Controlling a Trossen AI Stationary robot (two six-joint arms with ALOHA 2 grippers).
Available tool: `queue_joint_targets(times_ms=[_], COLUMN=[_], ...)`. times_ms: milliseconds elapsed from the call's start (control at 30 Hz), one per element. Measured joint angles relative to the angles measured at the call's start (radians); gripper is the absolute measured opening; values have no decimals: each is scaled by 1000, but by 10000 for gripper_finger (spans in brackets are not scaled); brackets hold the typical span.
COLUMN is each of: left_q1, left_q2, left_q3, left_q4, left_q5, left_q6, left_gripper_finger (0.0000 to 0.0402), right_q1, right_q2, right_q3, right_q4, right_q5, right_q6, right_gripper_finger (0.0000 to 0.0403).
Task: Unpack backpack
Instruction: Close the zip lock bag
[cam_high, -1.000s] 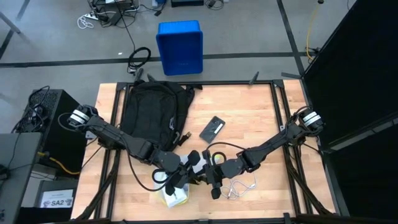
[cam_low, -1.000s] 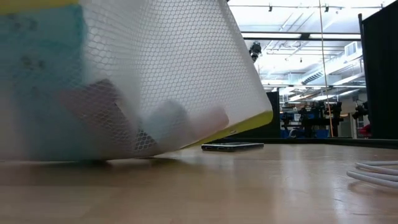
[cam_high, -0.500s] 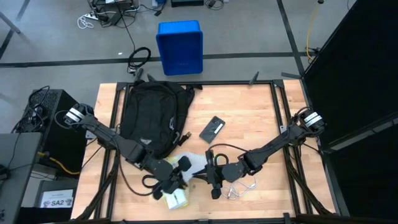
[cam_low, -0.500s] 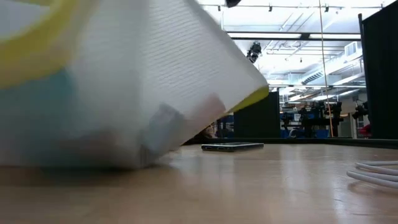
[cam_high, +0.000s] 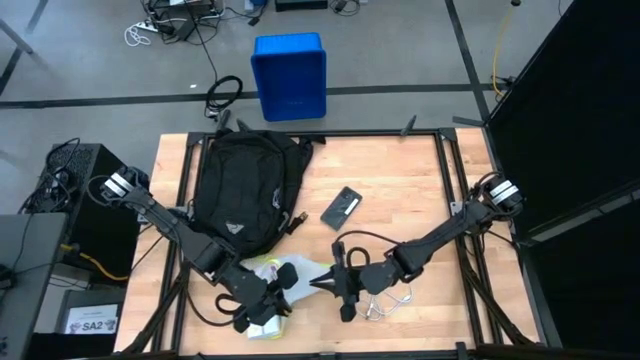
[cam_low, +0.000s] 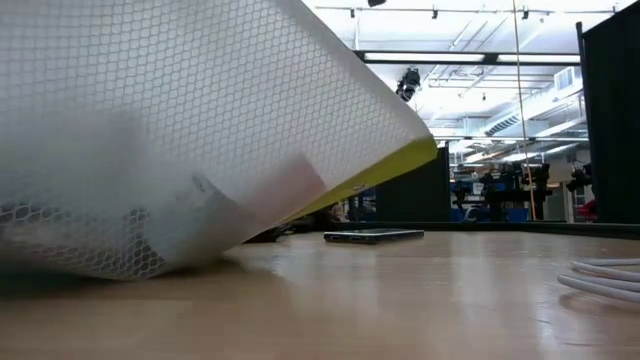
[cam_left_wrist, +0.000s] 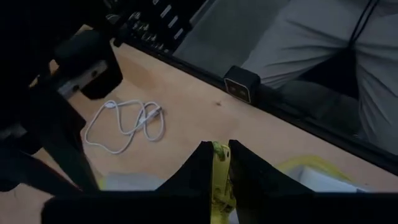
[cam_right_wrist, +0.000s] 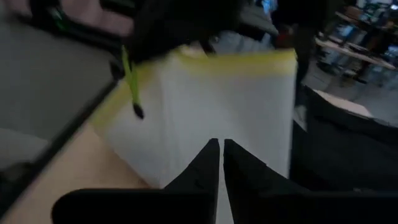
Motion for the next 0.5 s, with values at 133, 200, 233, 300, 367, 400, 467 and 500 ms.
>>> queue_joint_targets(times_ms=[133, 200, 233, 300, 367, 400, 467, 500], left_q1=[2, 3, 4, 9, 21, 25, 42, 53], left_q2=[2, 2, 2, 2, 2, 2, 2, 2], left_q3=[-3, -4, -4, -5, -5, -5, -5, -5], left_q4=[16, 29, 41, 68, 82, 84, 92, 98], left_q5=[-4, -5, -6, -4, 0, 1, 2, 12], left_q6=[12, 39, 56, 79, 101, 111, 115, 117], left_gripper_finger=[18, 18, 18, 18, 18, 18, 18, 18], right_q1=[-10, -13, -14, -18, -26, -28, -31, -33], right_q2=[0, 0, 6, 17, 34, 44, 68, 79], right_q3=[0, 0, 0, 0, -1, 0, -1, -1], right_q4=[83, 90, 91, 98, 115, 136, 184, 208], right_q5=[-123, -139, -140, -145, -167, -172, -182, -189], right_q6=[16, -7, -12, -20, -30, -34, -47, -55], right_gripper_finger=[5, 16, 24, 46, 72, 86, 113, 126])
